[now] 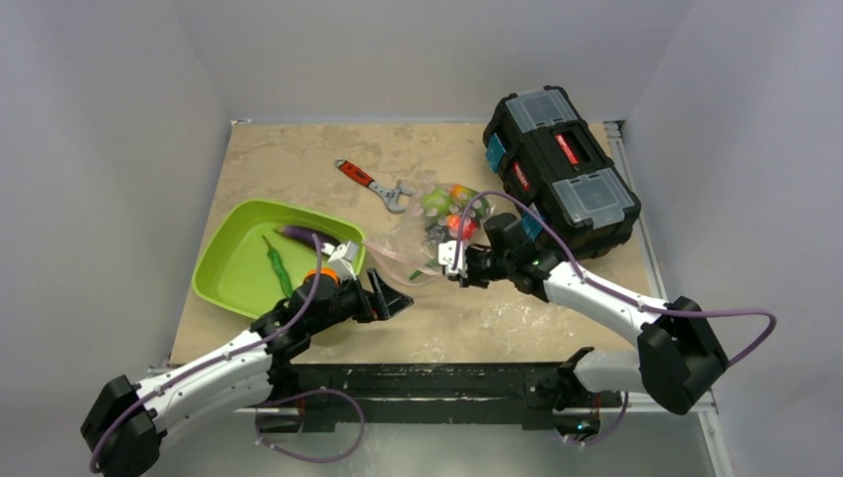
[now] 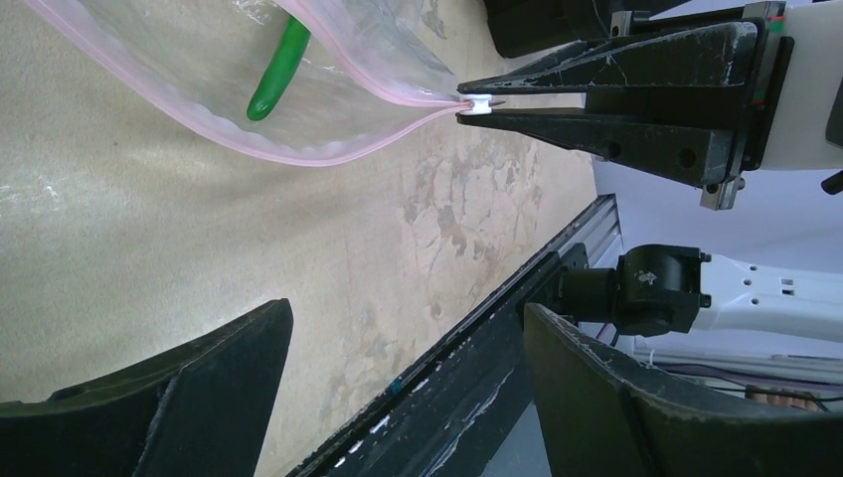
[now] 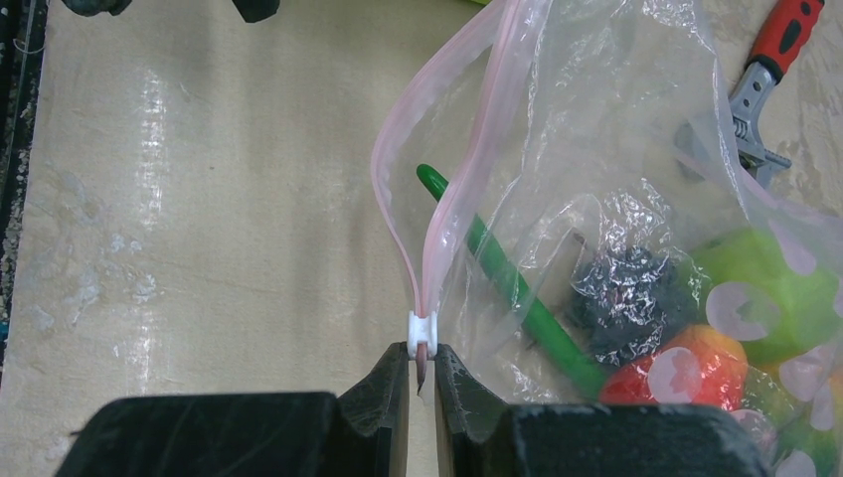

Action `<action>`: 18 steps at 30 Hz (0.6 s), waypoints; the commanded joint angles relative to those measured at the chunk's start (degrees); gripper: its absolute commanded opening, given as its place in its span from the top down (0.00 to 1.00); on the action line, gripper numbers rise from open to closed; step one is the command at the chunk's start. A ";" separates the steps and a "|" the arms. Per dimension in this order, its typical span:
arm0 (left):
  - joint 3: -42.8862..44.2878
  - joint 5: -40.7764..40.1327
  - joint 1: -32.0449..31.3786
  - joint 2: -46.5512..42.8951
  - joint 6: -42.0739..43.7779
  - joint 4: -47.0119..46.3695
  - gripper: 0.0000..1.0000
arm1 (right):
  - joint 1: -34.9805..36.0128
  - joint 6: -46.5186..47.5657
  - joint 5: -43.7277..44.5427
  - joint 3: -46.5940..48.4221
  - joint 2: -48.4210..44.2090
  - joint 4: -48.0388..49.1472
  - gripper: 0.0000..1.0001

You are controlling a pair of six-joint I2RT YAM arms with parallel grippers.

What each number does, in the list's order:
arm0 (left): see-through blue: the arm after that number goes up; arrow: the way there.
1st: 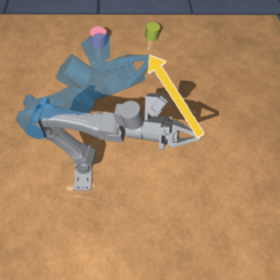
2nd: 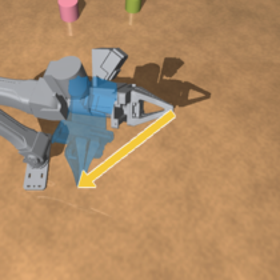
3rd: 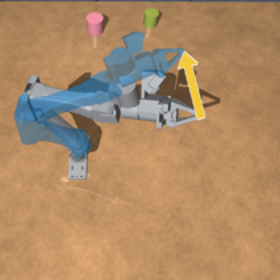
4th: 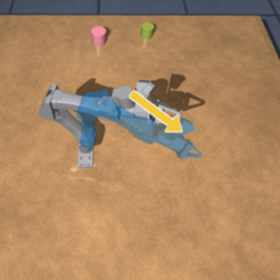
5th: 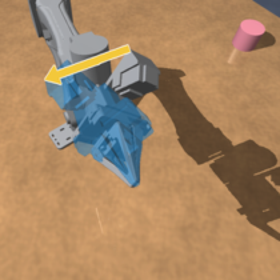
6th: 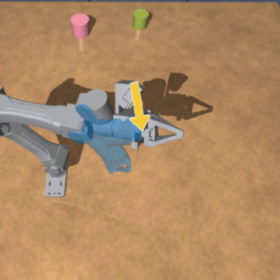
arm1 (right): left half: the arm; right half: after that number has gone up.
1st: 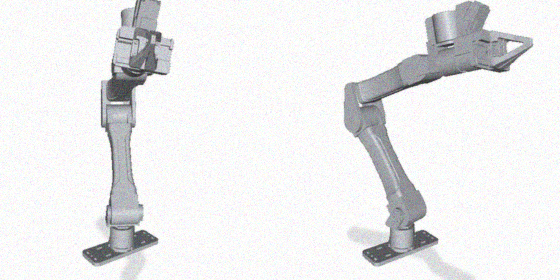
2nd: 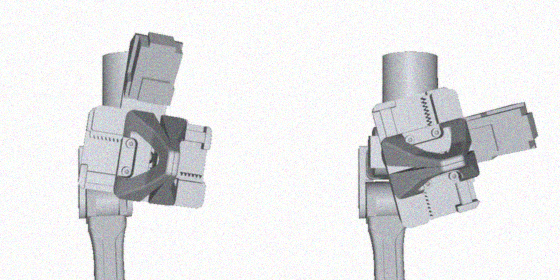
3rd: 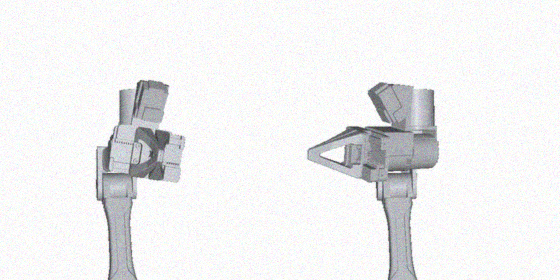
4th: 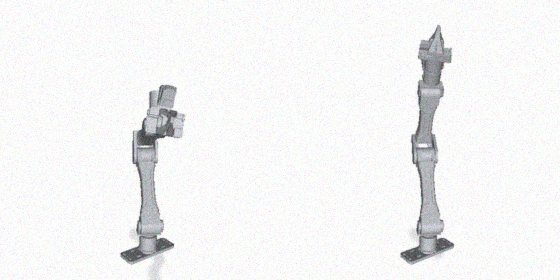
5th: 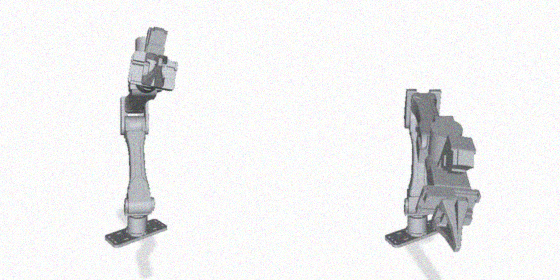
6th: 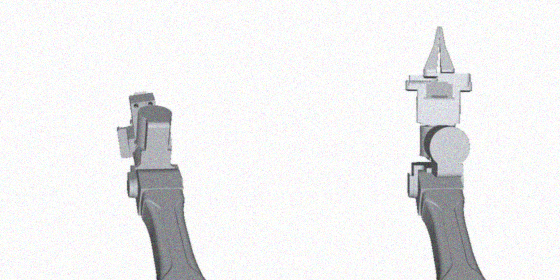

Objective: Open the zip-top bag and remove the fake food
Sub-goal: Pick up the fake vegetable from the zipper food storage bag.

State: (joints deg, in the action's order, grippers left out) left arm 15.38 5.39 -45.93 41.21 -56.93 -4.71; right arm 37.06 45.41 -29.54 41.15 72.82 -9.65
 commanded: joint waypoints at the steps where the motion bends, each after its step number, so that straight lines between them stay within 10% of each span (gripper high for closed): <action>1: -0.83 -1.84 -0.72 0.35 -1.22 -4.52 0.15 | -0.33 -0.67 -0.80 2.36 -0.22 0.20 0.97; 18: -3.33 -5.17 -2.02 1.04 -4.92 -8.96 0.14 | -0.32 -1.02 -1.48 2.58 -0.35 0.08 0.97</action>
State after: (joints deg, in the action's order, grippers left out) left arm 12.49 1.67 -47.29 41.89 -60.60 -9.56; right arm 37.06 45.08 -29.61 41.17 72.82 -9.72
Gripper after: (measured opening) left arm 0.855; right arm 0.095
